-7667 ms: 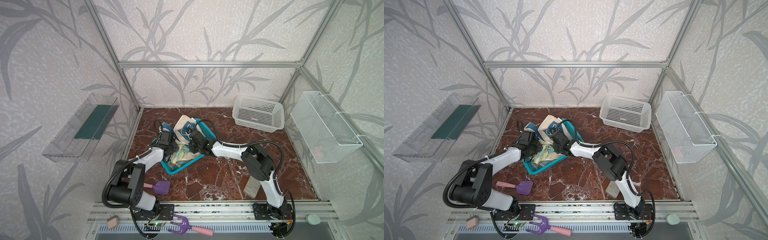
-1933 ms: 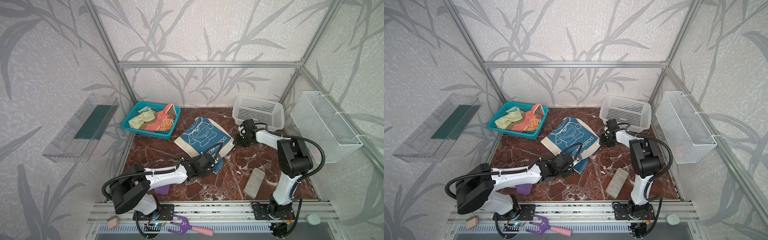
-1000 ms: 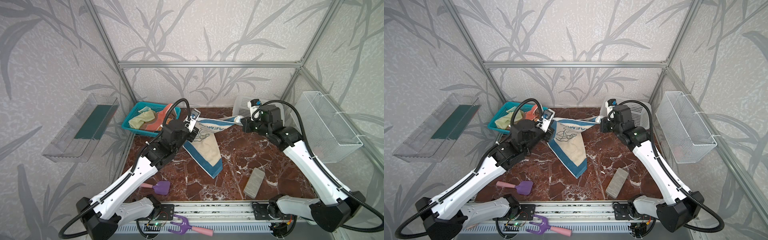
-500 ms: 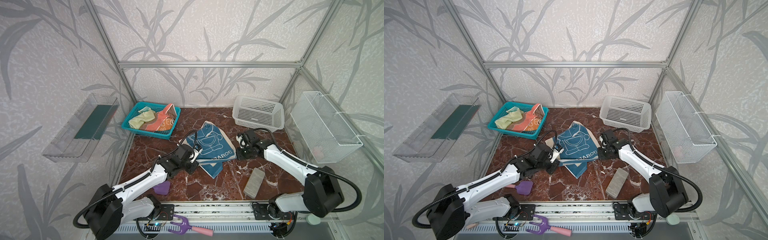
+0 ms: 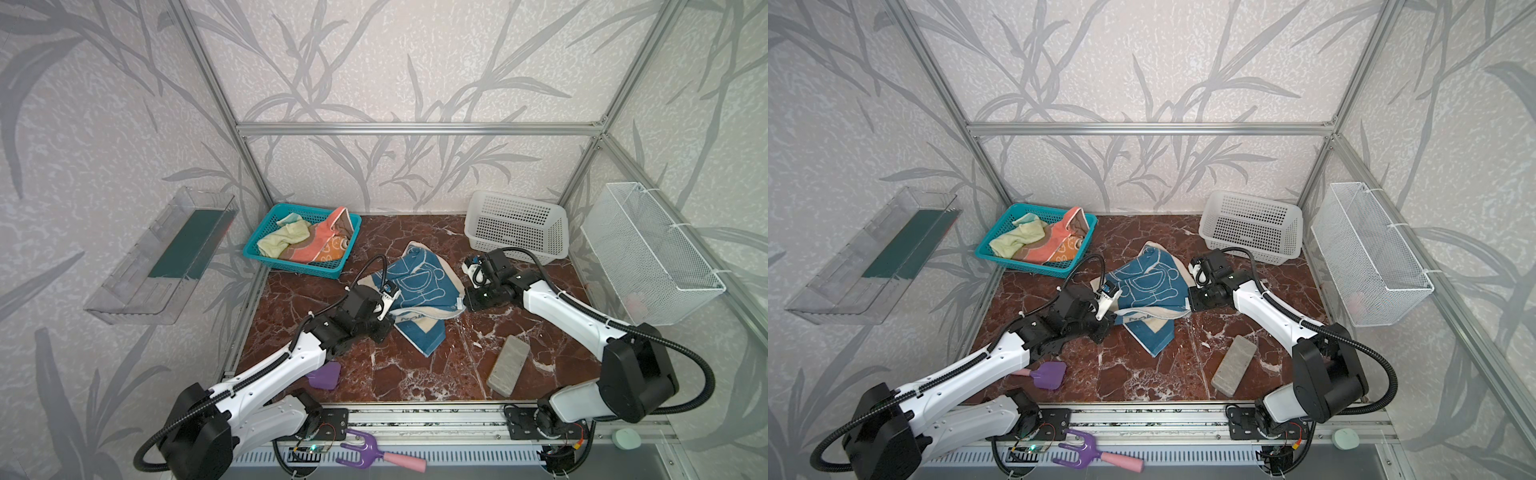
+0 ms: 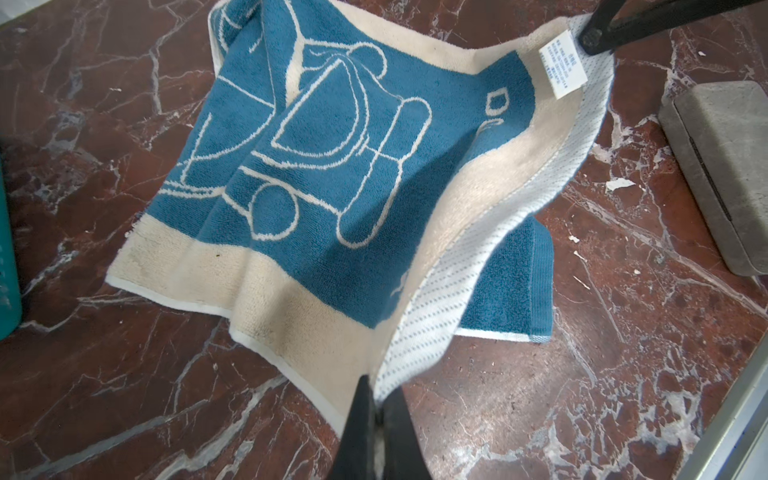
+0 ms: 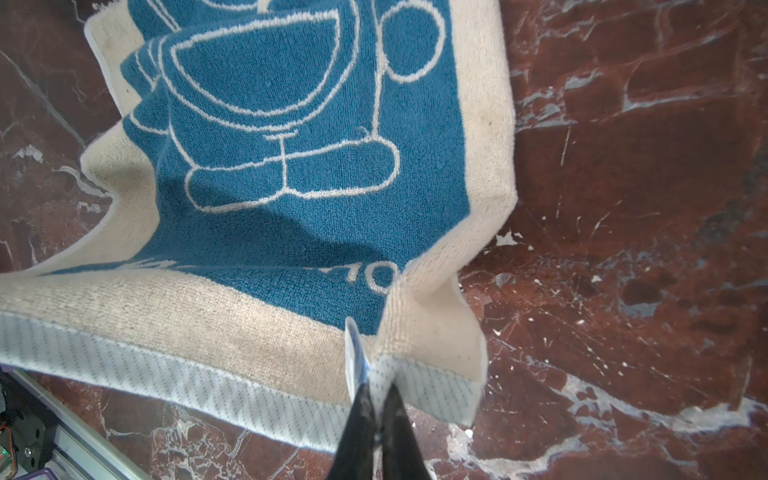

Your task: Fold and stack the towels

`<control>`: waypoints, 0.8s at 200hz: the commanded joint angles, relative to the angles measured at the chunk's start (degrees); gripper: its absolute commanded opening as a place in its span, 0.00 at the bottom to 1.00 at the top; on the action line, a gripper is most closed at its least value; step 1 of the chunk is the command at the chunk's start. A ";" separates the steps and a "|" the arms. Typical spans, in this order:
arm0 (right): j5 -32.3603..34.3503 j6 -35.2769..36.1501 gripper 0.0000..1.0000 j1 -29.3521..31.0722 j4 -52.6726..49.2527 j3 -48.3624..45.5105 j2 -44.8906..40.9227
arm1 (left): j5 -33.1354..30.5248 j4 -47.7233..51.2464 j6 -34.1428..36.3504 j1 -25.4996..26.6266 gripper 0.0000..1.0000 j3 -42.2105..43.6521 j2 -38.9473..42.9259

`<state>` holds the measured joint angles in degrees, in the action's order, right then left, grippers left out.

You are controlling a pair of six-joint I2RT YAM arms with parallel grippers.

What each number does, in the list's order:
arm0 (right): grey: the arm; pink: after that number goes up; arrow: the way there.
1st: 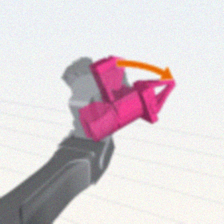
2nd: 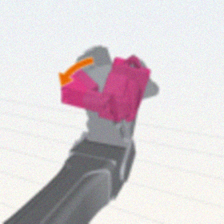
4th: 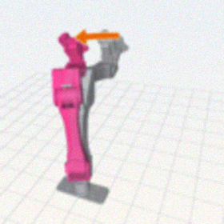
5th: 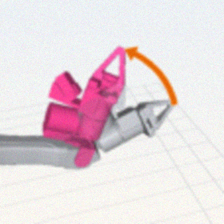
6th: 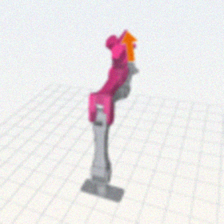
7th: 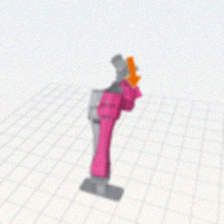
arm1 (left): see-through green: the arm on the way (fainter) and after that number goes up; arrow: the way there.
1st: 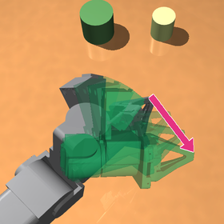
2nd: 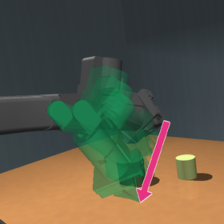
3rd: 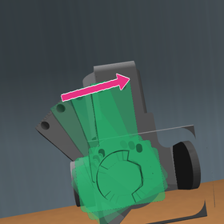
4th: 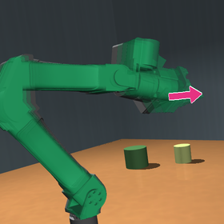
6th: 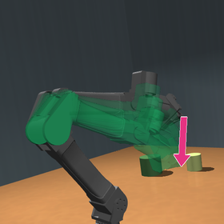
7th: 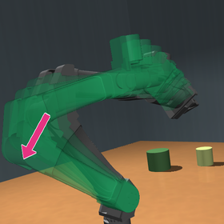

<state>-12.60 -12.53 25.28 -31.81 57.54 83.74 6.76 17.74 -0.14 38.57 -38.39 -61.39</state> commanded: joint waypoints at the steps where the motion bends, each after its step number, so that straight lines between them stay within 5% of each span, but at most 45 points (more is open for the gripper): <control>1: 0.53 1.02 0.08 0.07 -1.45 -1.56 -1.54 | 2.52 1.97 -2.24 -0.16 0.00 -0.35 0.56; 30: 0.52 1.64 0.09 0.12 -1.37 -0.20 -2.74 | -2.28 3.31 -2.76 -0.18 0.00 -2.29 1.71; 58: 0.13 3.86 0.36 0.08 0.31 0.89 -3.71 | -7.13 5.65 -1.99 -1.79 0.00 -5.75 2.64; 114: 3.45 16.14 0.50 -0.31 2.26 -3.41 -6.41 | -3.63 7.88 -2.25 -7.75 0.00 -7.66 0.93; 160: 22.80 36.61 0.57 18.73 7.06 -9.61 -2.98 | -0.37 7.19 -3.90 -10.89 0.00 -7.66 -0.98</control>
<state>-0.25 9.10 34.87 -26.72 50.63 77.71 4.10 23.88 -2.92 29.06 -45.32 -61.56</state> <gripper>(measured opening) 0.568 0.048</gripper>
